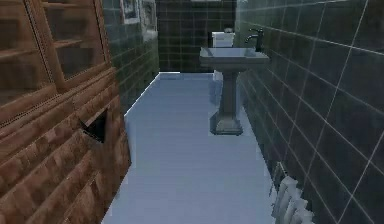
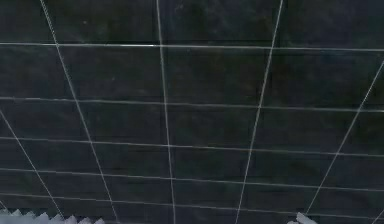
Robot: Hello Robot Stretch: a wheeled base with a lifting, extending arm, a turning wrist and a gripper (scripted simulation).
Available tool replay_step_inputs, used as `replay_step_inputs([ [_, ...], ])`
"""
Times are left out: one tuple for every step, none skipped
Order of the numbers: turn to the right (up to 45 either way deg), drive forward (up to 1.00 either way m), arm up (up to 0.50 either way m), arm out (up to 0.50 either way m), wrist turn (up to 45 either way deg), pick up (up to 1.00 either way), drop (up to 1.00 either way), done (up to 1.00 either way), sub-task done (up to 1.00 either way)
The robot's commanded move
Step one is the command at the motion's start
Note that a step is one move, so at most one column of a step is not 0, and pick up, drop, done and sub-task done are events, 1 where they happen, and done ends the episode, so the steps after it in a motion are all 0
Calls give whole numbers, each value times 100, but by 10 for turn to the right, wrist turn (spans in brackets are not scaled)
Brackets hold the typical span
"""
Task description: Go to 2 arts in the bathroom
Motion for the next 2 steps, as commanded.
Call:
replay_step_inputs([
  [0,100,0,0,0,0,0,0,0],
  [0,40,0,0,0,0,0,0,0],
])
